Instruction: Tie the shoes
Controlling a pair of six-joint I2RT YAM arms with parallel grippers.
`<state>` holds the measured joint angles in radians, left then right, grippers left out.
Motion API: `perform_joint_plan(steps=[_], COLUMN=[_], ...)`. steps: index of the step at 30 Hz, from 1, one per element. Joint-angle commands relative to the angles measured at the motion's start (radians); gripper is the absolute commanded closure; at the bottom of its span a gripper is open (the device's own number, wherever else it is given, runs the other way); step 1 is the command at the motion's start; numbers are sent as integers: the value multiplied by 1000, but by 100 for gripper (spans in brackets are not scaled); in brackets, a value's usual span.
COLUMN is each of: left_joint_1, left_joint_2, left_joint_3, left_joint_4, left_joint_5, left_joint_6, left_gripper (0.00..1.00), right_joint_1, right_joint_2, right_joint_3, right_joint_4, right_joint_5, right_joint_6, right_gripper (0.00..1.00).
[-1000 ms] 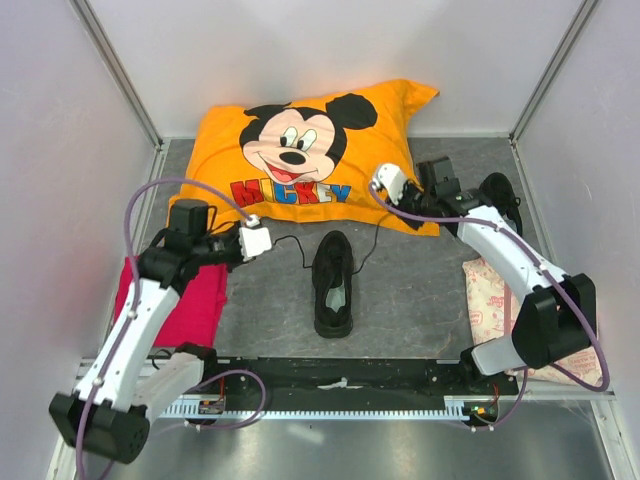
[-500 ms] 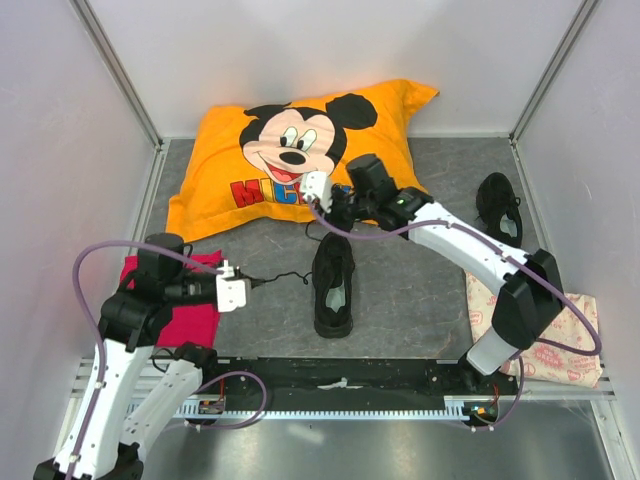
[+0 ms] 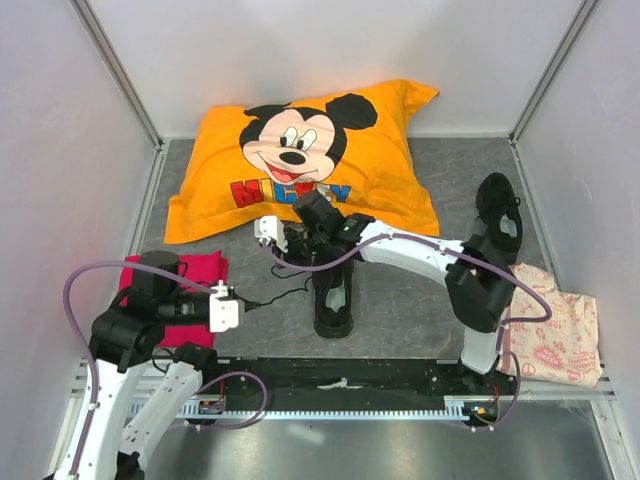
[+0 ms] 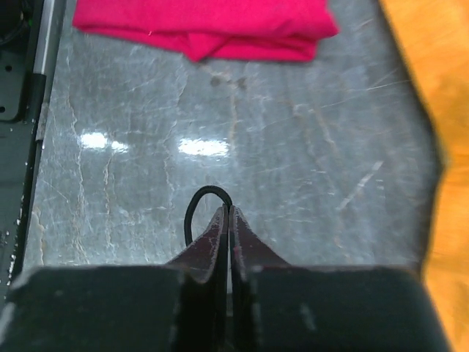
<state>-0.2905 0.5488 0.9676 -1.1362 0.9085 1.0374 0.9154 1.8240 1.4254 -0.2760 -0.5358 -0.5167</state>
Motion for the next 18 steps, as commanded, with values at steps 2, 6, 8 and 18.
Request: perform_joint_plan(steps=[2,6,8,18], left_joint_1=[-4,-4,-4,-4], left_joint_2=[-29,-23,-9,302], left_joint_3=[-4,-12,-21,-41], left_joint_4=[-79,-73,-33,606], left_joint_5=[33,26,27,-3], left_joint_6=[27,49,49,-216], left_gripper=[98,98,99,98], right_joint_1=[14,-4,-19,-222], right_joint_2=[49,34,23,-104], right_joint_3=[55,82,110,175], right_joint_4=[54,43,40,-103], right_joint_5=[-63,-27,-12,37], right_joint_6=[55,79,113,146], right_gripper=[80,37,30,18])
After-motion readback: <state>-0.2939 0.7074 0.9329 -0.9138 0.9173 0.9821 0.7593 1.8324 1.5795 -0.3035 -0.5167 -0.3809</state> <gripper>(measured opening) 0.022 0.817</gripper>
